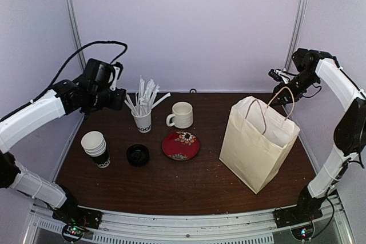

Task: Pack the takeout coffee

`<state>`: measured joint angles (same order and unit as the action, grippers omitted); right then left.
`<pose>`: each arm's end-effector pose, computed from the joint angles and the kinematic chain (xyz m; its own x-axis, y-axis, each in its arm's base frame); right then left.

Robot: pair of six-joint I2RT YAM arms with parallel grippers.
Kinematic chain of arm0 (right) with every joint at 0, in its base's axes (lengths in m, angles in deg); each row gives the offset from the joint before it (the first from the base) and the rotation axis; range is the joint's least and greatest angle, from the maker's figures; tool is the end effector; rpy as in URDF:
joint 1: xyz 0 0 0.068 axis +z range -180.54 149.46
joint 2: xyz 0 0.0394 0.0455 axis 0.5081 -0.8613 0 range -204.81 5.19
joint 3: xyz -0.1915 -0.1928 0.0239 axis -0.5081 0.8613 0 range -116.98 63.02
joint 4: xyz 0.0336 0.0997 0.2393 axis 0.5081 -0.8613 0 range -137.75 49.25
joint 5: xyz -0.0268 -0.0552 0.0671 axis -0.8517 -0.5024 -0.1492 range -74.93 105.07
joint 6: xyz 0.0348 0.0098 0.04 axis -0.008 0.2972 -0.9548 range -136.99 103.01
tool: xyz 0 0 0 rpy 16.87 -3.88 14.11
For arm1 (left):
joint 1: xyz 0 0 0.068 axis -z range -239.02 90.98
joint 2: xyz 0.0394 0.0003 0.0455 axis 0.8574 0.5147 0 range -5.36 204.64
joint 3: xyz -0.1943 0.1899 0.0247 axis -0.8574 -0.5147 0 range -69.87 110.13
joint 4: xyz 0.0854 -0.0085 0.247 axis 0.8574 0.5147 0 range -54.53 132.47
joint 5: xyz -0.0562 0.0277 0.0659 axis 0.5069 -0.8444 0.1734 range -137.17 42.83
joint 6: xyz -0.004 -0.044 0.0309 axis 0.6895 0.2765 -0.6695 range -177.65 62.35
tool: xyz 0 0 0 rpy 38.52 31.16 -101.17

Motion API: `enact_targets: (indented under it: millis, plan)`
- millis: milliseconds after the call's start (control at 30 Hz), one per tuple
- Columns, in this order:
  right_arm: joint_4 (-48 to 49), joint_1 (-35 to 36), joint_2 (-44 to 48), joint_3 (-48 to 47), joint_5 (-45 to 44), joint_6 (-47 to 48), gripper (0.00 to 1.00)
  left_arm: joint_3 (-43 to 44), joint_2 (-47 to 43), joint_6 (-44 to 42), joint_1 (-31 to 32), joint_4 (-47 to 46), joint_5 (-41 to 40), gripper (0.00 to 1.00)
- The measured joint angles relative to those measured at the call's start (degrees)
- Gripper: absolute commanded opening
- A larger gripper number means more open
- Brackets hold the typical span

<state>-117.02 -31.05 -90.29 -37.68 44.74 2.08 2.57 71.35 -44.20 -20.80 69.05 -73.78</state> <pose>0.3179 0.0148 0.3592 -0.8439 -0.2763 -0.4599 -0.4535 0.8253 0.3363 0.2391 -0.1679 0.3471 -0.5329 0.1550 -0.8319 0.1557 0.9843 0.0836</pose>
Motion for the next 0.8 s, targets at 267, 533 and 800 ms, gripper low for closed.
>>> enact_targets:
  millis: [267,533,800]
  plan:
    - [0.3,0.0,0.6,0.5,0.0,0.0,0.59,-3.7,0.1,10.7,-19.6,-7.7,13.2,0.64]
    - [0.7,0.0,1.4,0.7,0.0,0.0,0.59,-3.7,12.4,16.3,-22.0,-14.3,21.0,0.65]
    - [0.7,0.0,1.4,0.7,0.0,-0.1,0.57,-1.2,16.4,17.8,-22.8,-19.0,22.3,0.38]
